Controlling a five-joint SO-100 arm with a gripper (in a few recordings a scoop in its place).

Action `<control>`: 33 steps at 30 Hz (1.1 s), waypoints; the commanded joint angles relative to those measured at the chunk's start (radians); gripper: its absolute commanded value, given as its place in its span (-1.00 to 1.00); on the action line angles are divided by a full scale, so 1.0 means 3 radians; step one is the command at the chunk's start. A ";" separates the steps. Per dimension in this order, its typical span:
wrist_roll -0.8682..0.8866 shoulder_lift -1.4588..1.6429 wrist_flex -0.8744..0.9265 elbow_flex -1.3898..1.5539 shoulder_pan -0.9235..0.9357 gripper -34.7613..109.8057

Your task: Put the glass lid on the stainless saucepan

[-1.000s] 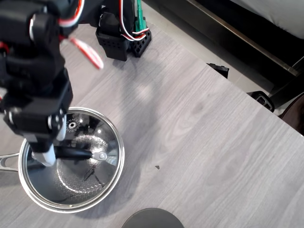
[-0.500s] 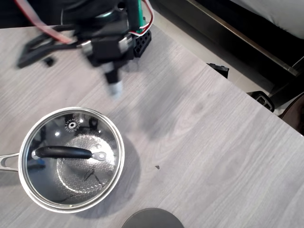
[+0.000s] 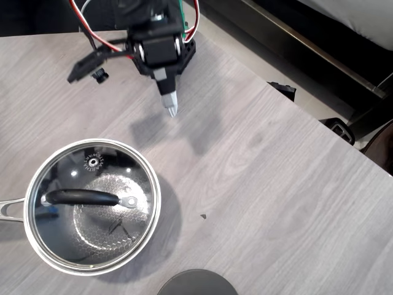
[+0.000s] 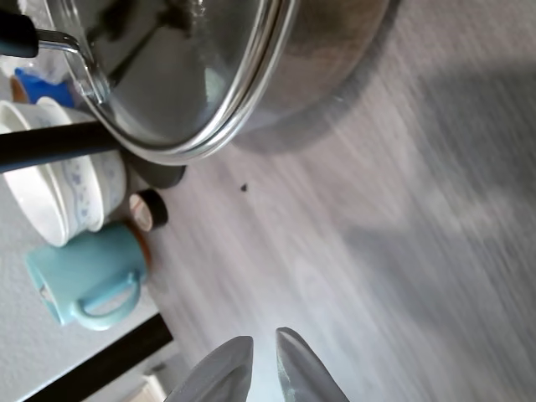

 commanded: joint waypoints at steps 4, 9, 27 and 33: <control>-0.0026 0.0159 -0.0164 0.0245 0.0087 -0.52; -0.0072 0.0435 -0.0235 0.0649 0.0138 -0.52; -0.0041 0.1053 -0.0235 0.1120 0.0015 -0.52; 0.0005 0.1053 -0.0409 0.1539 0.0026 -0.52</control>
